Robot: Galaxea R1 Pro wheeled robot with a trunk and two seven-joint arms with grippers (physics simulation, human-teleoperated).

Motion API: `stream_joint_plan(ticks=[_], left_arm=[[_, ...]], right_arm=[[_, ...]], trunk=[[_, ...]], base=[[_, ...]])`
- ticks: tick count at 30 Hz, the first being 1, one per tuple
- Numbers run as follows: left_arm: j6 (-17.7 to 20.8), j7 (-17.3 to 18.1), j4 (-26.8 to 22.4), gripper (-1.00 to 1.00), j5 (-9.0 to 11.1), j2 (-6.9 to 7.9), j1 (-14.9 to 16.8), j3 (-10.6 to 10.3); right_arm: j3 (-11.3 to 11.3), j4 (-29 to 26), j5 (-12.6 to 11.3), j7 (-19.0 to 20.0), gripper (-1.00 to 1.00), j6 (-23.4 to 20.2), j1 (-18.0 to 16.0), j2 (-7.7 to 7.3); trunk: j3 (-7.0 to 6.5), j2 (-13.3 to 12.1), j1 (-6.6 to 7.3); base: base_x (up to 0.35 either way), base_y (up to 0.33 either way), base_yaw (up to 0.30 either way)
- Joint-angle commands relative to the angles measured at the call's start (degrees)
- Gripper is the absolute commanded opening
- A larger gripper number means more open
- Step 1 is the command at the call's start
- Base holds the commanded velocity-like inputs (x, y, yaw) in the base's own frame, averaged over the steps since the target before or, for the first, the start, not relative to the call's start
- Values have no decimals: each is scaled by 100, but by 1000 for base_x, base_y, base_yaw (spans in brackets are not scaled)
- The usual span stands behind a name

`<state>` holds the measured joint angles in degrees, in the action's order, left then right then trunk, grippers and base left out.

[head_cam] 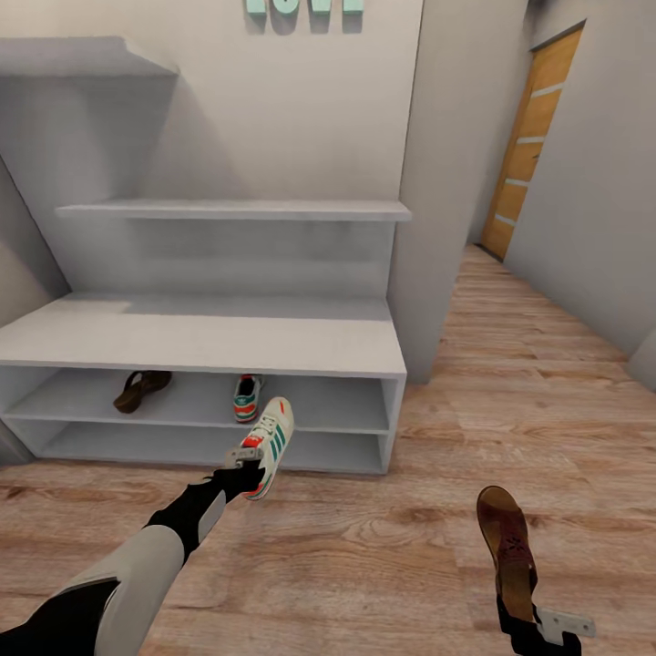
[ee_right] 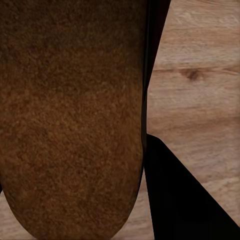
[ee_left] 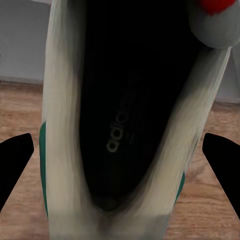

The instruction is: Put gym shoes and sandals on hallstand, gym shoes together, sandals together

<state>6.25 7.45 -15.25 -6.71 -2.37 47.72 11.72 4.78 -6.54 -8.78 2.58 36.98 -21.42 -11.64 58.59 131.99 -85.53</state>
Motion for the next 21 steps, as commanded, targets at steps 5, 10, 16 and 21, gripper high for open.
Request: stream_joint_plan(ticks=[5, 10, 16, 21], left_arm=[[51, 25, -266, -100, -67, -1, -7, 28], [56, -73, -405, -100, -64, -8, -8, 43], [50, -349, -441, -100, -51, -31, -9, 56], [44, -382, -444, -100, -50, -58, -9, 58]], right_arm=[[40, 4, -18, 32, -100, 11, -3, 10], [41, 4, -18, 32, -100, 11, -3, 12], [45, -3, -25, 32, -100, 12, -3, 13], [54, -5, -27, 24, -100, 19, -3, 13]], trunk=[[5, 2, 1], [89, 162, -87], [205, 323, -175], [212, 323, -175]], base=[[1, -1, 0], [0, 0, 0], [0, 0, 0], [0, 0, 0]])
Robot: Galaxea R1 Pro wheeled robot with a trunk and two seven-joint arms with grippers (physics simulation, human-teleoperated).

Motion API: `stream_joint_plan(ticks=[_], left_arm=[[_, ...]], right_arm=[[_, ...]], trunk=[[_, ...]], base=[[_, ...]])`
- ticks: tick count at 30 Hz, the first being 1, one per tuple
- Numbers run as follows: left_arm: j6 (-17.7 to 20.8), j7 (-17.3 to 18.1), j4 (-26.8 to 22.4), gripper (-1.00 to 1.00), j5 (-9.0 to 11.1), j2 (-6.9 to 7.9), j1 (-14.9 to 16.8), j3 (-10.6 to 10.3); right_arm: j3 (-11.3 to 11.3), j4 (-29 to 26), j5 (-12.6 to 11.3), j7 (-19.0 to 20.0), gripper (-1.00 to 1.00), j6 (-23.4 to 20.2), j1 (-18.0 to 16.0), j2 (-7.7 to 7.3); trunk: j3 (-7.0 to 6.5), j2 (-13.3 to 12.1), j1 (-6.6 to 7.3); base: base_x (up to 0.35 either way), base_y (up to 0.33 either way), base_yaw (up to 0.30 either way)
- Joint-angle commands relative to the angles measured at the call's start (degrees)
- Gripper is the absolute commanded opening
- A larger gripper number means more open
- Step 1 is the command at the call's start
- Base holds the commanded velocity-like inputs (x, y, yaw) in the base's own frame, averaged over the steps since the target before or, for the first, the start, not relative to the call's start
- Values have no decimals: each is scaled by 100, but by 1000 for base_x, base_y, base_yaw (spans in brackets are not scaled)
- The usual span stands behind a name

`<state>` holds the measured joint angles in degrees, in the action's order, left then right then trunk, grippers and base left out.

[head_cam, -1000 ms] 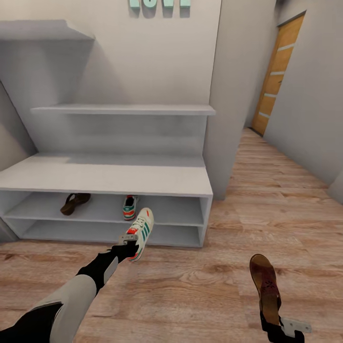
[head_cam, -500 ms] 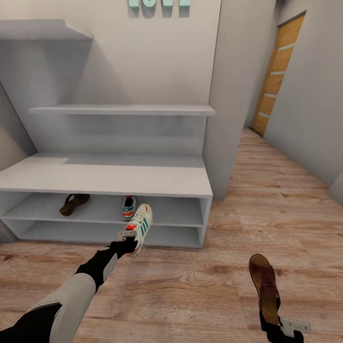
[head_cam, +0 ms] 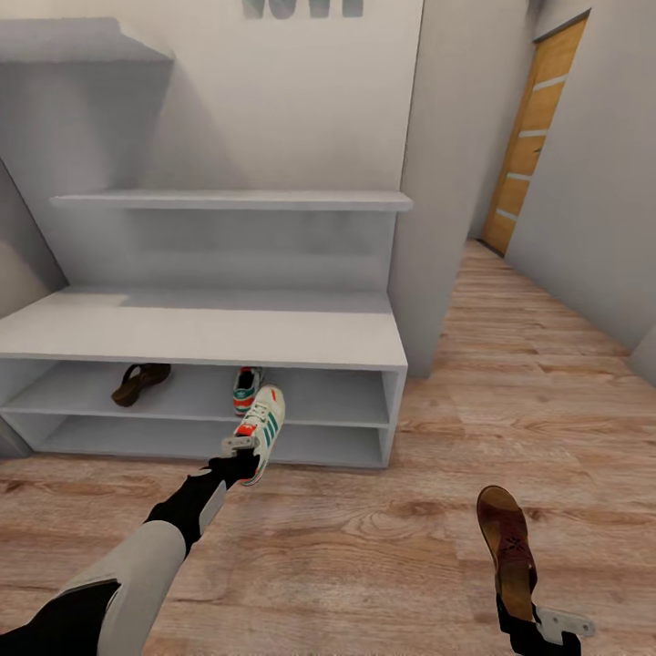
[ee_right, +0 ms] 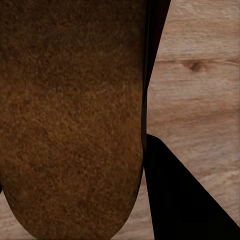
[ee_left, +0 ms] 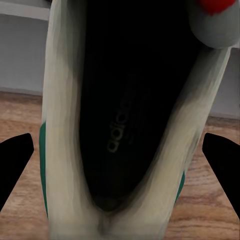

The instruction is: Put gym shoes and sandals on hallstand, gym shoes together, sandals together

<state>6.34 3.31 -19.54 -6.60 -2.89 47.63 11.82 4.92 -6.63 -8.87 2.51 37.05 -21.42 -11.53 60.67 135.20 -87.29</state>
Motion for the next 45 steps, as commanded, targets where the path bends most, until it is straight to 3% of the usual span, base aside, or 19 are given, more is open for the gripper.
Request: stream_joint_plan(ticks=[1, 7, 21, 26, 32, 37, 43, 44, 45], left_arm=[[35, 32, -15, -100, -61, -6, -1, 48], [34, 30, -15, -100, -57, -16, -2, 48], [-141, 17, -94, -100, -68, -32, -15, 49], [-27, -11, -94, -100, -69, -67, 52, 60], [166, -25, -216, -100, -70, -225, 231, -43], [327, -31, -386, -100, -73, -229, 375, -124], [520, -37, -504, -100, -78, -184, 302, -168], [1579, -38, -505, -100, -78, -181, 298, -173], [1575, -39, -505, -100, -78, -180, 295, -175]], right_arm=[[39, 4, -18, 31, -100, 12, -3, 1], [23, 5, -9, 41, -100, 20, -3, 1], [10, 9, 16, 40, -100, 30, 5, 59], [11, 10, 17, 39, -100, 30, 6, 62], [18, 5, 17, 39, -100, 30, 6, 57], [18, 4, 17, 39, -100, 30, 6, 55], [18, 4, 17, 37, -100, 30, 6, 54], [18, 4, 17, 36, -100, 30, 6, 54], [18, 4, 17, 36, -100, 30, 6, 54]], trunk=[[23, 42, -21], [131, 283, -153], [132, 283, -153], [132, 283, -153], [132, 283, -153], [132, 283, -153], [132, 283, -153], [132, 283, -153], [132, 283, -153]], base=[[0, 0, 0], [0, 0, 0], [0, 0, 0], [0, 0, 0], [0, 0, 0], [0, 0, 0], [1, 0, 0], [44, -6, 0], [89, -38, 0]])
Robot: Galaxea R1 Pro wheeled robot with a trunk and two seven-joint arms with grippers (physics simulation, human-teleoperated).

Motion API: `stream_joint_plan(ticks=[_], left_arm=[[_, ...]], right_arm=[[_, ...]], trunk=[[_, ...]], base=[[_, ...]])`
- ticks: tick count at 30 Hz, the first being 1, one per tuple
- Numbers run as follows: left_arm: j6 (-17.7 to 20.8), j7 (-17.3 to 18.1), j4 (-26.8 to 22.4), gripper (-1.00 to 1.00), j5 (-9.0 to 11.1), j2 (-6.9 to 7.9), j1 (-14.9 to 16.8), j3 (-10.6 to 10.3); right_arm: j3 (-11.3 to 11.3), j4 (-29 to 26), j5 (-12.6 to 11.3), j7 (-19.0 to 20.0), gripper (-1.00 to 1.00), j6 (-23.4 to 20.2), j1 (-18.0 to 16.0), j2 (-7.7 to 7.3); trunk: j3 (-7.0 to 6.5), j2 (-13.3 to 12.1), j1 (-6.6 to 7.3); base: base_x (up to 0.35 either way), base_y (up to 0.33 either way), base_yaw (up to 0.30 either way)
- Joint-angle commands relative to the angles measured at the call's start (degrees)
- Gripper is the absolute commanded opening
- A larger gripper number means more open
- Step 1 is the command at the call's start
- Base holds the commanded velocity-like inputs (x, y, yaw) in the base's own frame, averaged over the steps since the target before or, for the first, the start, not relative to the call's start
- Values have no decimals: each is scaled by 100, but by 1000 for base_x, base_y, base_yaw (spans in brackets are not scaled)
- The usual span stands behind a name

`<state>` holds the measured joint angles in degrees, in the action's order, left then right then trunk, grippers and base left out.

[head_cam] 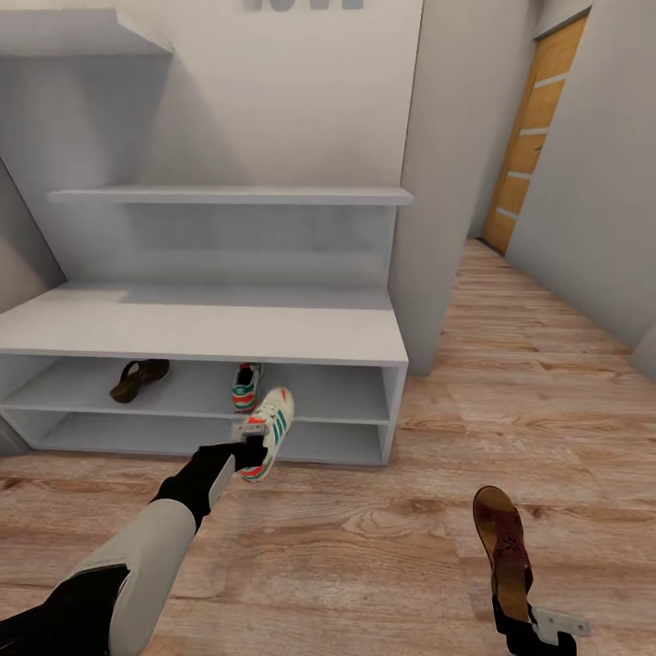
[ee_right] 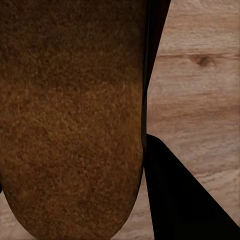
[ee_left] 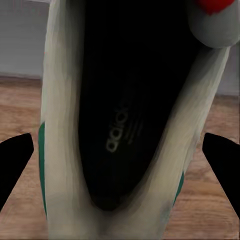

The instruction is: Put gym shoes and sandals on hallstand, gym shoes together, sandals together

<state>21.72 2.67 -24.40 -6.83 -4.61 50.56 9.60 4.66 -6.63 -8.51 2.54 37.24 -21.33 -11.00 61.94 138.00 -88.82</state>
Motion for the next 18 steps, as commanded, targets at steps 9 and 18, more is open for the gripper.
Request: stream_joint_plan(ticks=[9, 18], left_arm=[[9, 23, -21, -100, -59, -7, -2, 42], [8, -56, -96, -100, -65, 4, -2, 50]], right_arm=[[49, 2, -22, 27, -100, 12, -3, 1], [52, -5, -28, 27, -100, 12, -3, 1]], trunk=[[5, 2, 0], [5, 2, 0]], base=[[163, -179, 1], [209, -154, 251]])
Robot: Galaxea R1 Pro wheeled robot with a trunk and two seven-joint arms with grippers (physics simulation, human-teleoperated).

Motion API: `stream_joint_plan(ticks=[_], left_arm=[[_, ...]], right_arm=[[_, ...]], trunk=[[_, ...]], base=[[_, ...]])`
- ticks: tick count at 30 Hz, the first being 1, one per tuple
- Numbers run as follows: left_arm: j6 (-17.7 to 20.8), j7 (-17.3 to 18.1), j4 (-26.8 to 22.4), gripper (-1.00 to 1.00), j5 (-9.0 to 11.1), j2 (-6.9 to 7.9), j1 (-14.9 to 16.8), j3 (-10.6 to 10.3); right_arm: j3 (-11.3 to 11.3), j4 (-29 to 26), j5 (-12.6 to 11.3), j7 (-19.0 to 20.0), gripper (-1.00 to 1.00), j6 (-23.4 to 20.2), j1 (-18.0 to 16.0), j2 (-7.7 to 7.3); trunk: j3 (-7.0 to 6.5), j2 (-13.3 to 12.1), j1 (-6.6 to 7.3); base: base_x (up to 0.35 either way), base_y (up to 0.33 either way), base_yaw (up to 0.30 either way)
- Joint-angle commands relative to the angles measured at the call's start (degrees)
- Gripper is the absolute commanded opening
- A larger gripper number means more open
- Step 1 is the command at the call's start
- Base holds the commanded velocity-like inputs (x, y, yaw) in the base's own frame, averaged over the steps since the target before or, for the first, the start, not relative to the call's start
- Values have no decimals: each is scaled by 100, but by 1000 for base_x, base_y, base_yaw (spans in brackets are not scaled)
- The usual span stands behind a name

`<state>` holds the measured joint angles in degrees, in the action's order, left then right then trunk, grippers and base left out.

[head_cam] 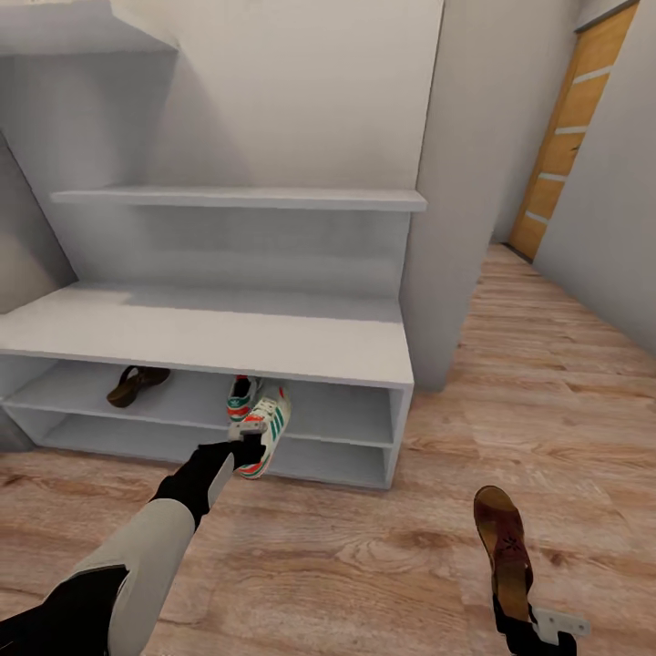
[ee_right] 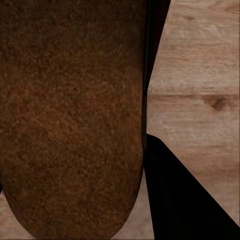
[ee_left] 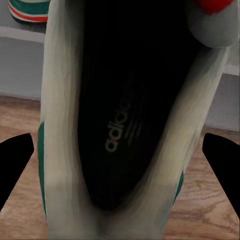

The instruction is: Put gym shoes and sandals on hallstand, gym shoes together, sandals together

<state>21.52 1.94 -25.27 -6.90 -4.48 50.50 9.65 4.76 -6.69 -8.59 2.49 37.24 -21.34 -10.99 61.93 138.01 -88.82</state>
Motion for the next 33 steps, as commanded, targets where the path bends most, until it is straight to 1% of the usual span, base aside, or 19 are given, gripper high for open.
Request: stream_joint_plan(ticks=[1, 6, 12, 19, 25, 33], left_arm=[[26, -41, -11, -100, -54, -9, 3, 42], [19, -306, -7, -100, -42, -17, 3, 51], [19, -321, -4, -100, -39, -23, 3, 54], [19, -317, -4, -100, -33, -26, 3, 61], [13, -310, -4, -100, -36, -26, 3, 63], [10, -305, -4, -100, -37, -26, 3, 63]], right_arm=[[42, 1, -20, 32, -100, 12, -2, 1], [38, 3, -20, 32, -100, 12, -2, -5], [34, 9, -17, 32, -100, 12, -2, -28], [41, 10, -18, 32, -100, 12, -2, -39], [42, 10, -20, 30, -100, 12, -2, -38], [40, 10, -20, 32, -100, 12, -2, -39]], trunk=[[5, 2, 0], [5, 2, 0], [5, 2, 0], [5, 2, 0], [5, 2, 0], [5, 2, 0]], base=[[68, -28, 188], [22, -9, 62], [62, 0, 3], [253, -49, 0], [91, -14, 0], [251, -1, 0]])
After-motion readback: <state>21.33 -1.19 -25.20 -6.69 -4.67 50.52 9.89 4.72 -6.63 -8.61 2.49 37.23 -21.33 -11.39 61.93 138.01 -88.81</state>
